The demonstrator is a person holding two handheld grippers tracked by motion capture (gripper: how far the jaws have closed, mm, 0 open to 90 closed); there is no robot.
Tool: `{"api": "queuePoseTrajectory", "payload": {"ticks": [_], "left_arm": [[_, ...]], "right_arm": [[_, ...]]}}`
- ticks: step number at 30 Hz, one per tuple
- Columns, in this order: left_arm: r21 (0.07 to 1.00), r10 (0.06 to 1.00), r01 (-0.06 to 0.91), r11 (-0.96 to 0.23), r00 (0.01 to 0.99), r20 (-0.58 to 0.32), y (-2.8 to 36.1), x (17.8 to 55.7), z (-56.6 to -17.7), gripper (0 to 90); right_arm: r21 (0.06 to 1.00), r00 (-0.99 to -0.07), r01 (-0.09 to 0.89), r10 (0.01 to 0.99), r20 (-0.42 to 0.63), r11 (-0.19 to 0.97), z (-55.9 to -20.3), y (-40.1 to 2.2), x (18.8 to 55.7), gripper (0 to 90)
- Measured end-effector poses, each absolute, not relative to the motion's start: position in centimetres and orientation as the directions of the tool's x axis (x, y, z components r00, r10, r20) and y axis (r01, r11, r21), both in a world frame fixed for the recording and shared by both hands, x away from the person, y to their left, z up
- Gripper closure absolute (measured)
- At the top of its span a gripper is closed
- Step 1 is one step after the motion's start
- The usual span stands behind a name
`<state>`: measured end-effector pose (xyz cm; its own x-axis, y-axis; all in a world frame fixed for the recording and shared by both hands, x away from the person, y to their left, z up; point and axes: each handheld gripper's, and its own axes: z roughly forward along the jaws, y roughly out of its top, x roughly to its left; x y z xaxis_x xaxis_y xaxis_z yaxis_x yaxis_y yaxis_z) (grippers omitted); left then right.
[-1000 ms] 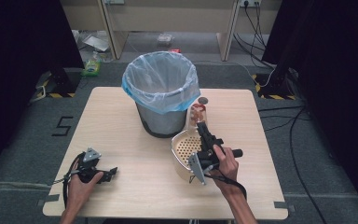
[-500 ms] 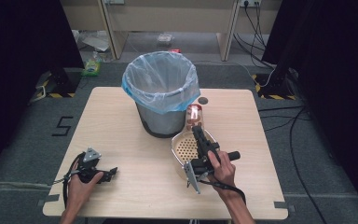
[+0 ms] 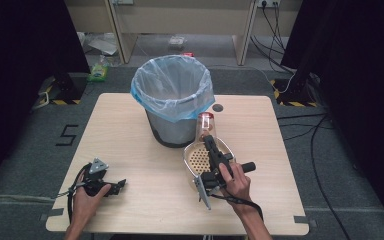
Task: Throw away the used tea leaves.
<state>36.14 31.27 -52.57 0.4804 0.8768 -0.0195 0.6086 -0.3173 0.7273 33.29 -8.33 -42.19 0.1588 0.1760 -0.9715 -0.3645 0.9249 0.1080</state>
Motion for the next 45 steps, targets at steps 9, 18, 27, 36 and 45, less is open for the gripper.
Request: {"api": "queuePoseTrajectory", "payload": {"ticks": [9, 18, 27, 36, 45], "left_arm": [[0.727, 0.877, 0.608, -0.318, 0.480, -0.019, 31.3, 36.1, -52.6, 0.0], [0.727, 0.877, 0.609, -0.316, 0.480, -0.021, 31.3, 36.1, -52.6, 0.0], [0.727, 0.877, 0.609, -0.317, 0.481, -0.020, 31.3, 36.1, -52.6, 0.0], [0.727, 0.877, 0.609, -0.317, 0.481, -0.020, 31.3, 36.1, -52.6, 0.0], [0.727, 0.876, 0.609, -0.318, 0.482, -0.021, 31.3, 36.1, -52.6, 0.0]], "right_arm": [[0.112, 0.182, -0.367, 0.190, -0.965, 0.923, -41.8, -8.3, 33.3, 88.1], [0.128, 0.189, -0.372, 0.211, -0.959, 0.919, -41.3, -8.7, 33.3, 88.1], [0.075, 0.229, -0.381, 0.172, -0.958, 0.922, -41.7, -8.4, 32.8, 88.2], [0.085, 0.192, -0.348, 0.159, -0.968, 0.934, -42.4, -8.6, 33.6, 88.1], [0.329, 0.074, -0.341, 0.374, -0.924, 0.881, -39.8, -10.0, 33.6, 88.0]]}}
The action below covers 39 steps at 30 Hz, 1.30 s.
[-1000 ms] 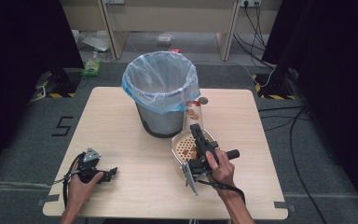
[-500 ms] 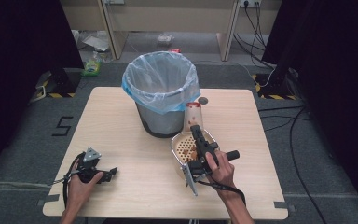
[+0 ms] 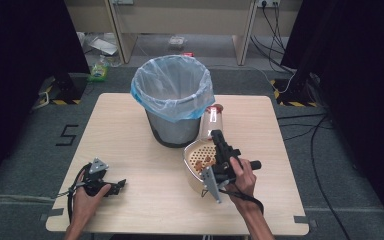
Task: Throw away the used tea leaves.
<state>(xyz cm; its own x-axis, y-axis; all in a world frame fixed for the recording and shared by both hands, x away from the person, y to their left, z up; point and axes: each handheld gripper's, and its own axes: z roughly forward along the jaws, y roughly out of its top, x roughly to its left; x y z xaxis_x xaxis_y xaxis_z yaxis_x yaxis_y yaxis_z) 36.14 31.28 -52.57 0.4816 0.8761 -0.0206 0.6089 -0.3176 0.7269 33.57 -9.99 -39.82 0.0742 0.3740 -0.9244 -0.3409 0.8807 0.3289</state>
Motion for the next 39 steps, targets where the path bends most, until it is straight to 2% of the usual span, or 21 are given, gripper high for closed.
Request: {"api": "queuePoseTrajectory", "payload": {"ticks": [1, 2, 4, 7, 14, 23, 30, 39], "left_arm": [[0.726, 0.876, 0.609, -0.318, 0.482, -0.020, 31.3, 36.1, -52.6, 0.0], [0.727, 0.876, 0.609, -0.317, 0.482, -0.021, 31.3, 36.2, -52.6, 0.0], [0.726, 0.876, 0.610, -0.317, 0.482, -0.023, 31.3, 36.2, -52.6, 0.0], [0.726, 0.876, 0.610, -0.317, 0.482, -0.023, 31.3, 36.2, -52.6, 0.0], [0.726, 0.876, 0.610, -0.317, 0.482, -0.023, 31.3, 36.2, -52.6, 0.0], [0.726, 0.876, 0.611, -0.317, 0.482, -0.023, 31.3, 36.2, -52.6, 0.0], [0.726, 0.876, 0.611, -0.317, 0.482, -0.023, 31.3, 36.2, -52.6, 0.0], [0.726, 0.876, 0.611, -0.317, 0.482, -0.023, 31.3, 36.2, -52.6, 0.0]], "right_arm": [[0.385, 0.041, -0.345, 0.423, -0.905, 0.856, -39.4, -10.2, 33.6, 88.0], [0.500, -0.026, -0.341, 0.524, -0.851, 0.796, -38.2, -10.7, 33.8, 88.0], [0.531, -0.044, -0.338, 0.550, -0.834, 0.777, -37.8, -10.9, 33.9, 88.0], [0.677, -0.139, -0.299, 0.671, -0.728, 0.673, -36.4, -11.7, 34.4, 87.9], [0.771, -0.205, -0.240, 0.746, -0.634, 0.589, -35.5, -13.1, 35.2, 87.9], [0.808, -0.192, -0.217, 0.787, -0.586, 0.548, -33.0, -14.8, 36.7, 87.9], [0.800, -0.169, -0.214, 0.786, -0.595, 0.560, -30.3, -15.0, 38.7, 87.9], [0.809, -0.186, -0.200, 0.789, -0.585, 0.552, -27.4, -13.8, 41.2, 87.9]]}}
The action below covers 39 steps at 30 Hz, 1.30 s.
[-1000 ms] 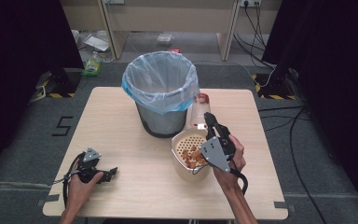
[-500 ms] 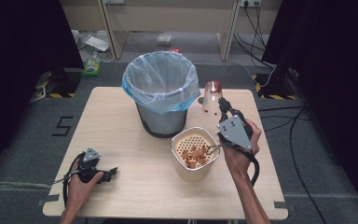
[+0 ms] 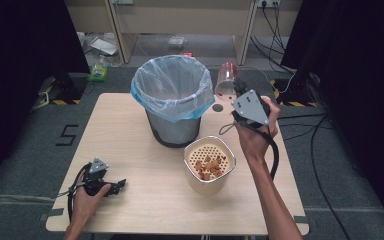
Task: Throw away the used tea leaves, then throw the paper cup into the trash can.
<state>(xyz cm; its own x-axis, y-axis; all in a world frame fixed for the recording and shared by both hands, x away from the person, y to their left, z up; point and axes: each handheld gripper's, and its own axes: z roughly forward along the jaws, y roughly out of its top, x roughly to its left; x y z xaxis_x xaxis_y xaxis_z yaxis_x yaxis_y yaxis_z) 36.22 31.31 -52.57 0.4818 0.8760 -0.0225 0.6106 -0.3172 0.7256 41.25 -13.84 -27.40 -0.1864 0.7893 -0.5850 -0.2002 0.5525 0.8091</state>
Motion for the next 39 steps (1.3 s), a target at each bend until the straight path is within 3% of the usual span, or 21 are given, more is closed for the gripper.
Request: {"api": "queuePoseTrajectory", "payload": {"ticks": [14, 33, 39], "left_arm": [[0.727, 0.876, 0.610, -0.316, 0.481, -0.023, 31.3, 36.2, -52.6, 0.0], [0.726, 0.876, 0.610, -0.316, 0.482, -0.023, 31.3, 36.2, -52.6, 0.0], [0.727, 0.876, 0.609, -0.316, 0.481, -0.022, 31.3, 36.2, -52.6, 0.0]], "right_arm": [[0.842, -0.295, -0.183, 0.788, -0.540, 0.508, -24.0, -9.1, 45.1, 87.8], [0.839, -0.458, -0.046, 0.735, -0.501, 0.543, -26.0, -2.8, 50.4, 86.9], [0.835, -0.507, 0.027, 0.727, -0.463, 0.550, -26.5, -1.5, 51.7, 79.1]]}}
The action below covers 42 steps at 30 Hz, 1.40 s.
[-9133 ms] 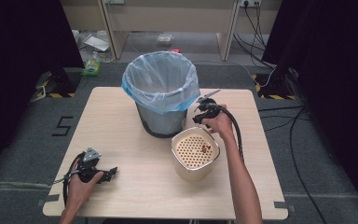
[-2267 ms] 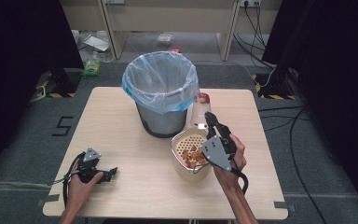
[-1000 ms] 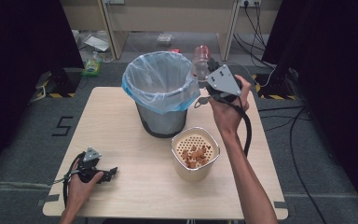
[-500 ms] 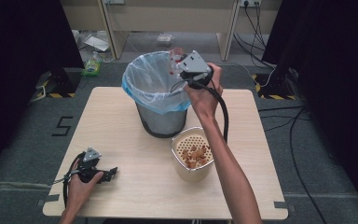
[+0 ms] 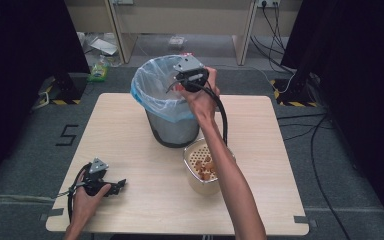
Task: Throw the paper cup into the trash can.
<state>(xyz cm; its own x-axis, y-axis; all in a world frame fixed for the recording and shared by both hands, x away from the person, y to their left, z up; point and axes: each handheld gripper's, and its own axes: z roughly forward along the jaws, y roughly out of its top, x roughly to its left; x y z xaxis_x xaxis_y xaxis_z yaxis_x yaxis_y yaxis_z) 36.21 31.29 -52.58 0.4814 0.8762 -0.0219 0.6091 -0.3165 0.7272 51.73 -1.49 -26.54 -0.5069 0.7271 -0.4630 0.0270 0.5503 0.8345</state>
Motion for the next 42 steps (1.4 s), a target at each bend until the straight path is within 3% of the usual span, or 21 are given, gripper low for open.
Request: {"api": "queuePoseTrajectory", "payload": {"ticks": [10, 23, 42], "left_arm": [[0.727, 0.877, 0.609, -0.315, 0.481, -0.023, 31.3, 36.2, -52.6, 0.0], [0.728, 0.876, 0.607, -0.318, 0.481, -0.019, 31.3, 36.2, -52.6, 0.0], [0.726, 0.876, 0.609, -0.318, 0.482, -0.020, 31.3, 36.2, -52.6, 0.0]], "right_arm": [[0.856, -0.486, 0.066, 0.766, -0.421, 0.512, -25.7, -2.8, 51.5, 62.8], [0.905, -0.475, 0.144, 0.831, -0.291, 0.400, -25.3, -10.2, 49.2, 44.5], [0.905, -0.448, 0.224, 0.863, -0.234, 0.361, -30.2, -19.5, 44.4, 39.3]]}}
